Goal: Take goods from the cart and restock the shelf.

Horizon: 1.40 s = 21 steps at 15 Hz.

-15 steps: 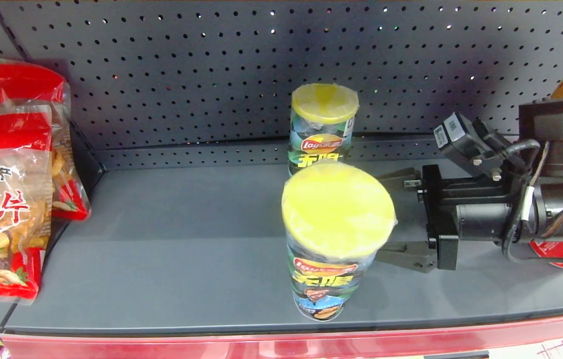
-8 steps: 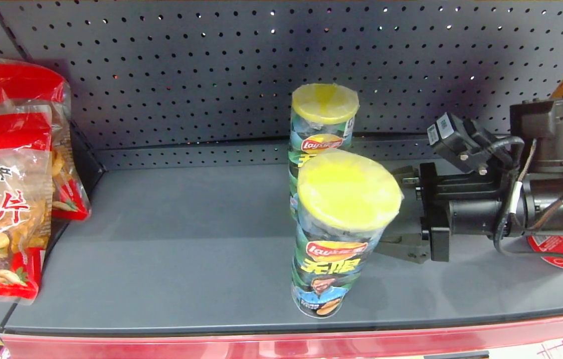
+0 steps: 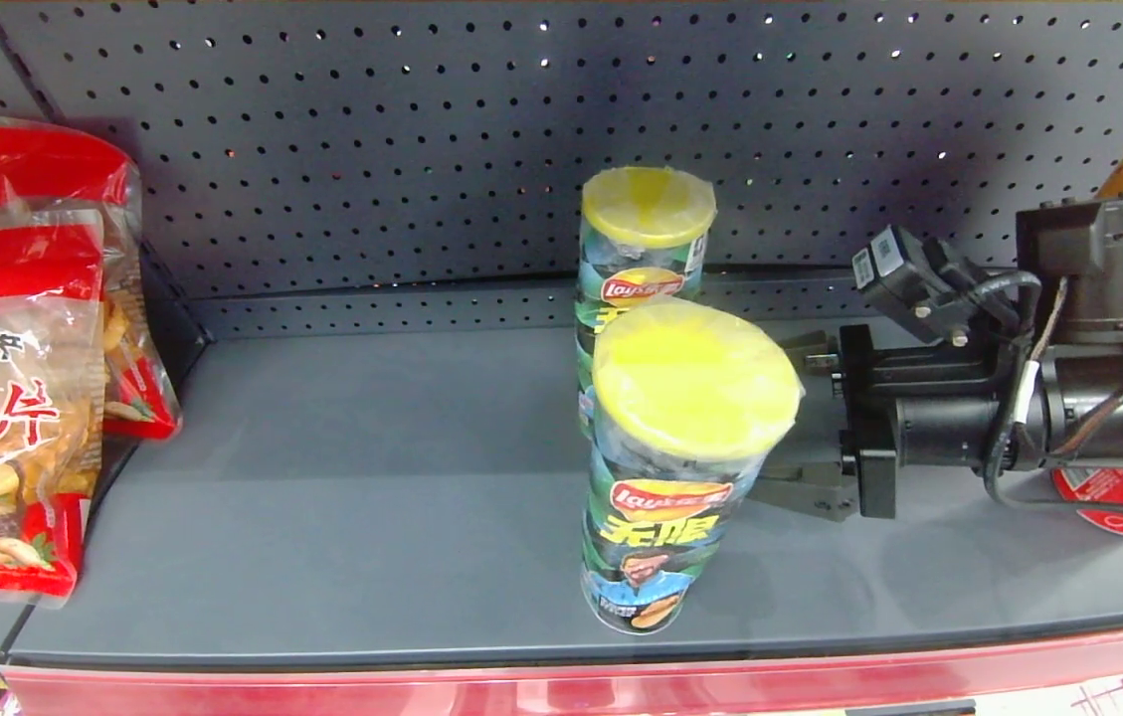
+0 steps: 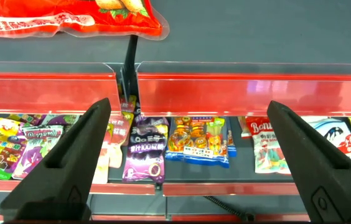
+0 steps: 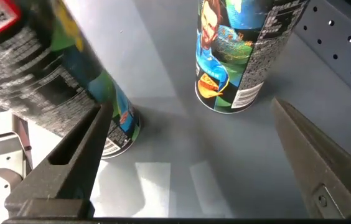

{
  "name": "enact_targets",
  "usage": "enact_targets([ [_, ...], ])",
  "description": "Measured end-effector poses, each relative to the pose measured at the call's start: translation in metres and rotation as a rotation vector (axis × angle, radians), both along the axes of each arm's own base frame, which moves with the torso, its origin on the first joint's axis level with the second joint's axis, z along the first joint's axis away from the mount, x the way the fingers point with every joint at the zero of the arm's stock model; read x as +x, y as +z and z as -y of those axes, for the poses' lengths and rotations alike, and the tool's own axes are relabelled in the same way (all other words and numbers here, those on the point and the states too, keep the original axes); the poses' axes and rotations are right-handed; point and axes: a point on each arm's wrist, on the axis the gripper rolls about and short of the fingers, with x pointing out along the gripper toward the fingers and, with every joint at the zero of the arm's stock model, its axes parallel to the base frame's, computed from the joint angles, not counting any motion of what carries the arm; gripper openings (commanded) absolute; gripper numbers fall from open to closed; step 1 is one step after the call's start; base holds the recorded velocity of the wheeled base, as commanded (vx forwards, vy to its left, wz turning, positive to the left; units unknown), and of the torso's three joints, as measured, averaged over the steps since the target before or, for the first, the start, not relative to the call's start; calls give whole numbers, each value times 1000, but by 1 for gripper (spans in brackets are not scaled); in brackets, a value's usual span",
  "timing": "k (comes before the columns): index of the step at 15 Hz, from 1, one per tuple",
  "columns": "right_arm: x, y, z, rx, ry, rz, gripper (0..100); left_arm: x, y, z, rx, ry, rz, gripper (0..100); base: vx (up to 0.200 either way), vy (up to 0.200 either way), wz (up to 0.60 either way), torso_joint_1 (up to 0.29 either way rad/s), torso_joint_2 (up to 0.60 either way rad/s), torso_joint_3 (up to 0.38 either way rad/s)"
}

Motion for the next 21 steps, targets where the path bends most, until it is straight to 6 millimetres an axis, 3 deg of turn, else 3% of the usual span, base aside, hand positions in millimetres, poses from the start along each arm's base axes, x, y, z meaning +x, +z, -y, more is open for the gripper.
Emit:
enact_targets([
  [21,-13,2,4,-13,-1,-8,100,0,0,0,0,0,0,100,0,0,0,0,0,0],
])
